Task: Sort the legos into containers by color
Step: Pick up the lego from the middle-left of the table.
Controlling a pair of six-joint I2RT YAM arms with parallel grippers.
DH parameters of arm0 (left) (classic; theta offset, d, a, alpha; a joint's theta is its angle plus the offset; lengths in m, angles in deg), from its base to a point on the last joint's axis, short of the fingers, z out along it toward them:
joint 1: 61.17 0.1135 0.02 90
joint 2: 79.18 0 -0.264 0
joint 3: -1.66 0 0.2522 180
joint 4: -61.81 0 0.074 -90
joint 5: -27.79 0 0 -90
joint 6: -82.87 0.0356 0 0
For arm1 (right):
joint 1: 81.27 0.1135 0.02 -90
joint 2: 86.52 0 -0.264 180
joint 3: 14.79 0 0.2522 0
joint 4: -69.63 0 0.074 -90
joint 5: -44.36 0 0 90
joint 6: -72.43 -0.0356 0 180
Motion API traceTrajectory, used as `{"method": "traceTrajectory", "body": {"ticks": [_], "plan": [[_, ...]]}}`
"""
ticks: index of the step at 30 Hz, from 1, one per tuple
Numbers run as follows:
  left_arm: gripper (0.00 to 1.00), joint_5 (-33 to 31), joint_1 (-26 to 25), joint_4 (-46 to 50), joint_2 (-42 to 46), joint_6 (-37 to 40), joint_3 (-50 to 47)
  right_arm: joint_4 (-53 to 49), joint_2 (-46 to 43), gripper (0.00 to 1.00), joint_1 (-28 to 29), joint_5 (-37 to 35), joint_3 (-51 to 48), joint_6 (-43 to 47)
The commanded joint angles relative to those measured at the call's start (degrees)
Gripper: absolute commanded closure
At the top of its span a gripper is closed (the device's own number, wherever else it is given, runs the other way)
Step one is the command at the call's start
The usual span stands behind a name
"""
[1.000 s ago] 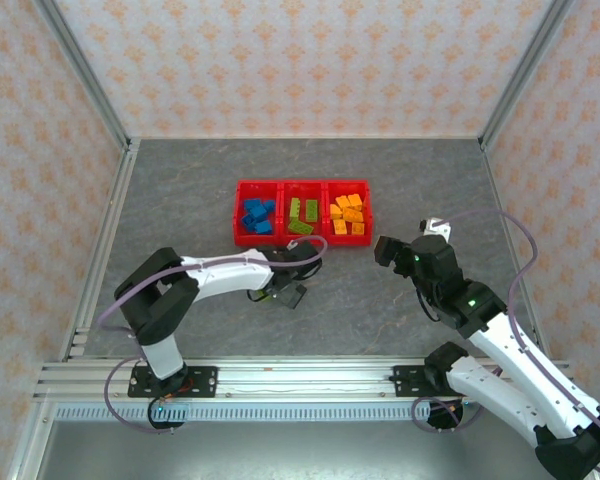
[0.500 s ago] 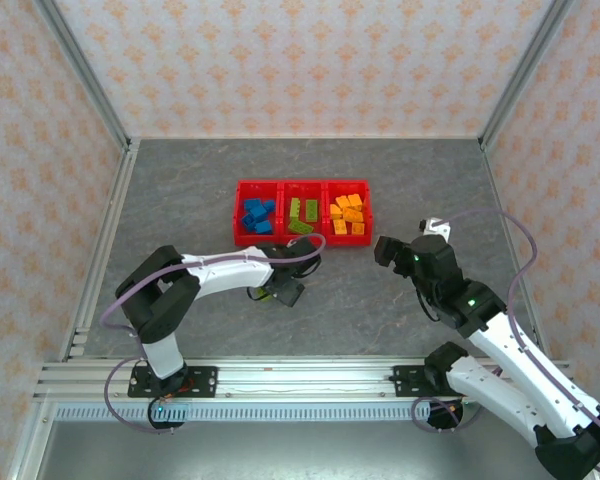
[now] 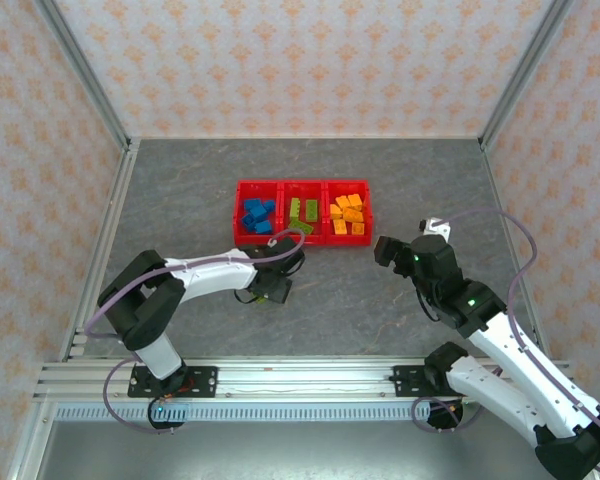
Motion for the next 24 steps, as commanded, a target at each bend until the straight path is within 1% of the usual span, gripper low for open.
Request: {"method": "traceTrajectory", "body": {"ticks": [1,7,11,15,18,20,24], "plan": [[0.43,0.8,1.5,1.9,-0.2,-0.8,-3.3,0.7,-0.6,0.00,-0.1,-1.0,-0.5,0.4],[0.51,3.2,2.4,-1.3,0.7,-2.5,-5.4,0.7,-0.6,0.00,-0.1,-1.1,-0.5,0.4],[0.61,2.7,3.1,-2.1,2.2,-4.0,-5.9,0.7,-0.6,0.00,-0.1,-1.1,-0.5,0.3],[0.70,1.2,4.0,-2.5,3.9,-5.7,-5.9,0.7,-0.6,0.00,-0.1,-1.1,-0.5,0.3],[0.71,-0.3,4.1,-2.8,5.3,-7.3,-5.4,0.7,-0.6,0.00,-0.1,-1.2,-0.5,0.2],[0.75,-1.0,4.1,-3.2,6.5,-8.5,-4.9,0.7,-0.6,0.00,-0.1,-1.2,-0.5,0.3],[0.79,-3.5,4.0,-3.9,9.6,-9.3,-2.6,0.7,-0.6,0.00,-0.1,-1.2,-0.6,0.3]]}}
